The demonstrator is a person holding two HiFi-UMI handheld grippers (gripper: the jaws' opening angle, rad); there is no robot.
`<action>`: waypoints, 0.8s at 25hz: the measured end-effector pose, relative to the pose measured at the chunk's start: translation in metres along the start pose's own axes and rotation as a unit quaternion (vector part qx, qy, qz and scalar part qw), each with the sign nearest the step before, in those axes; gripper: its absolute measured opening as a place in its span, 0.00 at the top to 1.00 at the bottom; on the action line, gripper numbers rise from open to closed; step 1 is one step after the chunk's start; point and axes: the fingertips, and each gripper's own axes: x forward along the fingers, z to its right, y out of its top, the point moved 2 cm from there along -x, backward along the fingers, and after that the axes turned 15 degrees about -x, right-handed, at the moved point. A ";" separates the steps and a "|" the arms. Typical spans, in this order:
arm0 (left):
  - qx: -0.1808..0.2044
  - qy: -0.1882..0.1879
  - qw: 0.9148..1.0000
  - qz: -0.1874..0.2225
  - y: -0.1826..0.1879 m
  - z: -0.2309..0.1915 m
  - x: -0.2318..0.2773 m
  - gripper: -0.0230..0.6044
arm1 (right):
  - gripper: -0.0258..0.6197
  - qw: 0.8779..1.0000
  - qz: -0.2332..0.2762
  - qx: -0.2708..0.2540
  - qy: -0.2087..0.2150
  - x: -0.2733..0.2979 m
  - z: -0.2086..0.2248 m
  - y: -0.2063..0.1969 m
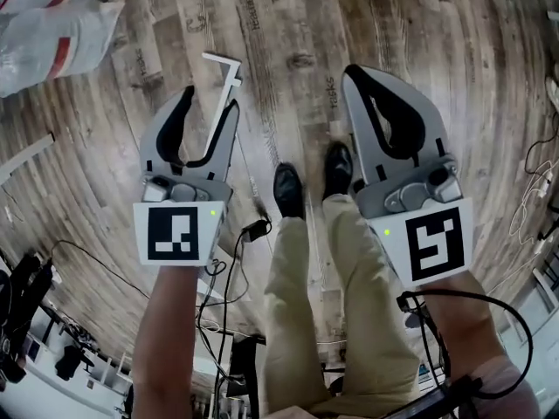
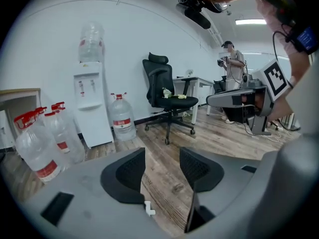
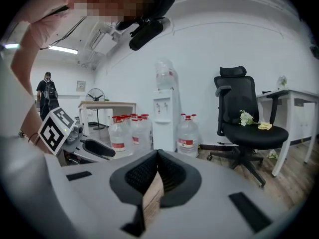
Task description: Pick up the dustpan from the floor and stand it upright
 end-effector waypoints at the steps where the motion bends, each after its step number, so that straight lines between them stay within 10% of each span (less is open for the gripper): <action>1: 0.003 -0.002 1.000 -0.004 -0.012 -0.005 0.007 0.62 | 0.96 1.000 0.000 -0.001 0.000 0.004 -0.003 -0.008; 20: 0.013 -0.003 0.996 -0.088 -0.170 -0.069 0.082 0.59 | 0.96 1.000 -0.003 -0.018 0.013 0.037 -0.030 -0.090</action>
